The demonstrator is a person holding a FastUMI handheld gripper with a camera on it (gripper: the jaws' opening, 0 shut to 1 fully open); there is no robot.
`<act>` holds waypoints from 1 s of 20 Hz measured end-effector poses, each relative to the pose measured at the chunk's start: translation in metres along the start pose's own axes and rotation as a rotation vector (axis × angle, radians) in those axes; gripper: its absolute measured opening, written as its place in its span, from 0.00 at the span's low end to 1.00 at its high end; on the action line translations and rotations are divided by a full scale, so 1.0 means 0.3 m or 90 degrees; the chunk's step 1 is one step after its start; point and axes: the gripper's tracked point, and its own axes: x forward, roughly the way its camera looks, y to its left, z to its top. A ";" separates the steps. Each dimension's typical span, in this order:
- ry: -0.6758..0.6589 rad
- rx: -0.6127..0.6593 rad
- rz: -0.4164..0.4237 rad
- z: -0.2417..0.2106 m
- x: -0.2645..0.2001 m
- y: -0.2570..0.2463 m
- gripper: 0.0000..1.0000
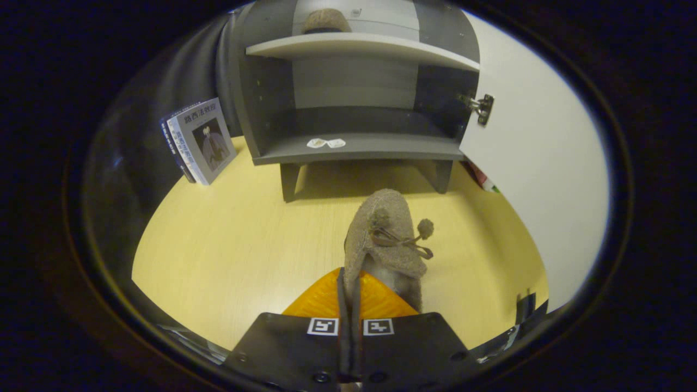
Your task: Open the shoe cabinet door, grab the shoes and put them into the shoe cabinet, then close the shoe cabinet door.
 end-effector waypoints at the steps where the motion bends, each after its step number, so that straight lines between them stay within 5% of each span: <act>1: -0.015 0.001 -0.002 0.032 -0.019 -0.010 0.03; 13: -0.242 -0.020 -0.049 0.609 -0.323 -0.136 0.02; 20: -0.344 -0.040 -0.074 0.971 -0.353 -0.175 0.02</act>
